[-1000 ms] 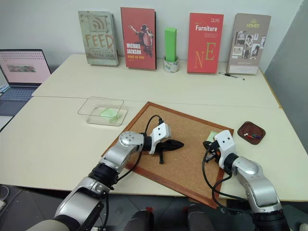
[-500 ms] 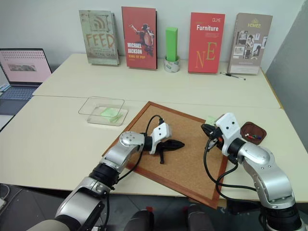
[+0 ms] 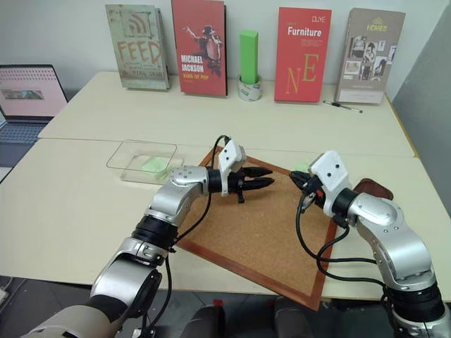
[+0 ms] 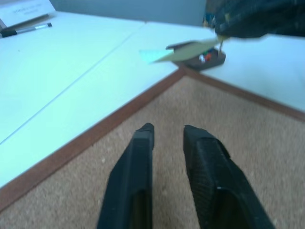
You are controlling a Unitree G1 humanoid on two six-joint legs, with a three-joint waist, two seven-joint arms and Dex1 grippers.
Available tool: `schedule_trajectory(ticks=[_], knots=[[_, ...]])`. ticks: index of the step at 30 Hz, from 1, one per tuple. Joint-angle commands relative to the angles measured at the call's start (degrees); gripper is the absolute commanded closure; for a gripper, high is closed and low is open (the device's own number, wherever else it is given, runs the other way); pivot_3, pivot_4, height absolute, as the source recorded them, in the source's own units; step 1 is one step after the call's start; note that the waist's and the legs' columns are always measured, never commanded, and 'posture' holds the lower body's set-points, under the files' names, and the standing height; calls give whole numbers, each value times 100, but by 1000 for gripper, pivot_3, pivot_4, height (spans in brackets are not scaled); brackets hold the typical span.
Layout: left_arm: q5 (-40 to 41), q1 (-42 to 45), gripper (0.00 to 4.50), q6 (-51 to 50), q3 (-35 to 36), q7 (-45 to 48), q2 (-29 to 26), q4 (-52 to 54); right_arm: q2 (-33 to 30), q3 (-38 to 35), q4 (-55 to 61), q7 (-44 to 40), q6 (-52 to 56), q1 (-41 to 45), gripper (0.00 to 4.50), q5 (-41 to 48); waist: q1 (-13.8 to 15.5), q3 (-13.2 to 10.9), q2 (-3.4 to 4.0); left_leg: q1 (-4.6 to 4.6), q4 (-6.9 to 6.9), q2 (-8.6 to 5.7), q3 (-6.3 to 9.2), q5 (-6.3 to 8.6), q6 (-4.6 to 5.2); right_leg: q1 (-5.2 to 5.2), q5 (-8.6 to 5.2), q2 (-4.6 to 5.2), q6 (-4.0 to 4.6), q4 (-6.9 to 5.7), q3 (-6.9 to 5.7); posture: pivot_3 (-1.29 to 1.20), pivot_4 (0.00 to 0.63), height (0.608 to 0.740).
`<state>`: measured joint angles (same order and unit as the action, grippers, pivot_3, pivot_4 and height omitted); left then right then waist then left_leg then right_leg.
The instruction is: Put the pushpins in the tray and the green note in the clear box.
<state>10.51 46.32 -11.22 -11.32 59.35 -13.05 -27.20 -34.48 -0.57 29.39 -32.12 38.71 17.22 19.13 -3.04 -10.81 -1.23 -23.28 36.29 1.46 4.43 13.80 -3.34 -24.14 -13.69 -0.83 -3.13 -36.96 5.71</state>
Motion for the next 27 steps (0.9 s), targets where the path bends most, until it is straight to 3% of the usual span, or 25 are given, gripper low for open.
schedule_trajectory(ticks=[1,4,8,14,21,27], knots=[[314,348,2492,-344,344,-93,83,44,-532,373,206,-435,-840,85,4500,-579,3,-1,1,0,-1,0,0,0,0,0,0,0,0,1,-2,0,150,740],[383,447,1989,-473,450,-136,102,-37,-744,603,132,-584,-1406,83,4500,-969,-7,-2,-1,-1,1,-2,0,0,0,1,-1,1,0,2,-2,0,150,740],[144,463,1239,108,362,-116,49,-118,-692,598,71,-688,-1708,124,4500,-988,-12,-1,-1,6,3,-2,0,-1,0,3,-1,0,0,-2,-1,0,150,740],[-242,496,40,1464,109,249,-102,-308,-390,202,333,-849,-1001,371,4500,17,-2,-2,-1,6,2,-1,-1,-1,-1,4,0,0,1,-5,0,0,150,740],[-438,676,40,2883,66,525,-156,-622,-287,-39,418,-772,-99,673,4500,831,32,-2,-1,6,8,-1,0,-1,-1,7,1,1,2,-7,-1,0,150,740],[-311,836,40,3167,215,416,-22,-859,-230,-111,480,-626,296,699,4500,1185,36,-1,0,4,10,-1,0,-1,-1,7,1,1,2,-9,-1,0,150,740]])
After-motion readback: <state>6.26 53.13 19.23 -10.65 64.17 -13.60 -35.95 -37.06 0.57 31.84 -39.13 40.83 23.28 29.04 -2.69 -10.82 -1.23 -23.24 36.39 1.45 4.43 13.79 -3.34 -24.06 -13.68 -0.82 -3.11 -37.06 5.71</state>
